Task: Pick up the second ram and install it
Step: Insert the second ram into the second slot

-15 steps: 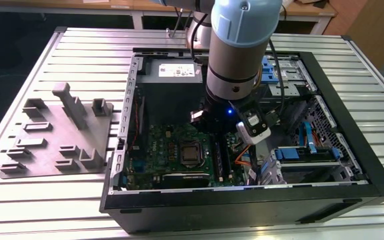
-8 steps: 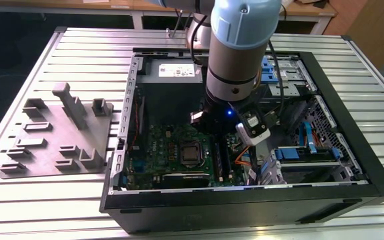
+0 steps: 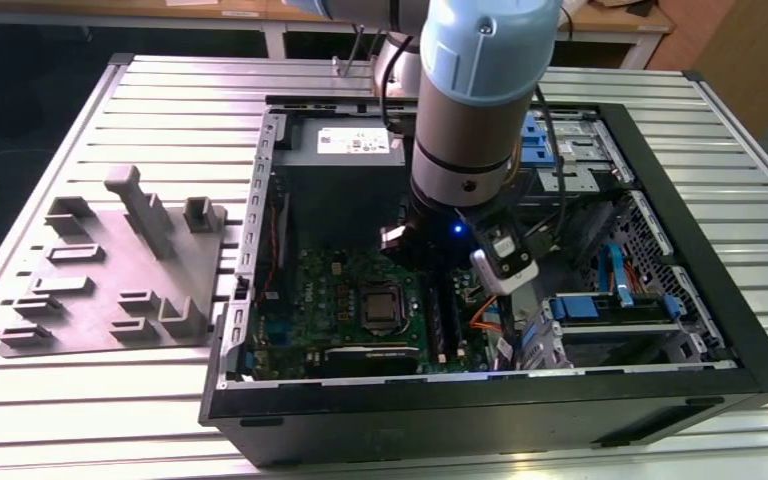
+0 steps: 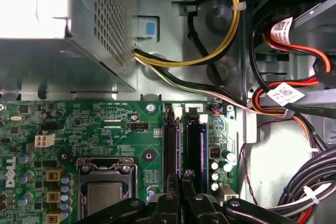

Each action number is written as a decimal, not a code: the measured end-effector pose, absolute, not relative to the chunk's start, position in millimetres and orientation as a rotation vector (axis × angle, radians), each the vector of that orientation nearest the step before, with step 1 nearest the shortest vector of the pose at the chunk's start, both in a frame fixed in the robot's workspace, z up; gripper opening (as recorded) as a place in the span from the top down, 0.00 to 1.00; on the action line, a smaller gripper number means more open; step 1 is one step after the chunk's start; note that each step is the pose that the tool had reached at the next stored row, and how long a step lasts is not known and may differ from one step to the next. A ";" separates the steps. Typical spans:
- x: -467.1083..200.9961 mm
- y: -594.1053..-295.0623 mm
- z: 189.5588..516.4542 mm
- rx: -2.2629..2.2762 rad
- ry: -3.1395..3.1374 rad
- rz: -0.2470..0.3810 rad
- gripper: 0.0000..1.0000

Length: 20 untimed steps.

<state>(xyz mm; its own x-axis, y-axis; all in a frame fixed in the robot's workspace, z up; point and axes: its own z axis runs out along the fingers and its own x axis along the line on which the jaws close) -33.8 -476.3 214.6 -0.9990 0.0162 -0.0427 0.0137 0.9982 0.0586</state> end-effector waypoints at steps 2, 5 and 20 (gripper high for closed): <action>-33.9 -476.4 213.5 0.023 3.097 0.090 0.87; -34.0 -476.5 211.8 0.023 3.097 0.089 0.87; -33.9 -476.4 210.8 0.023 3.097 0.092 0.79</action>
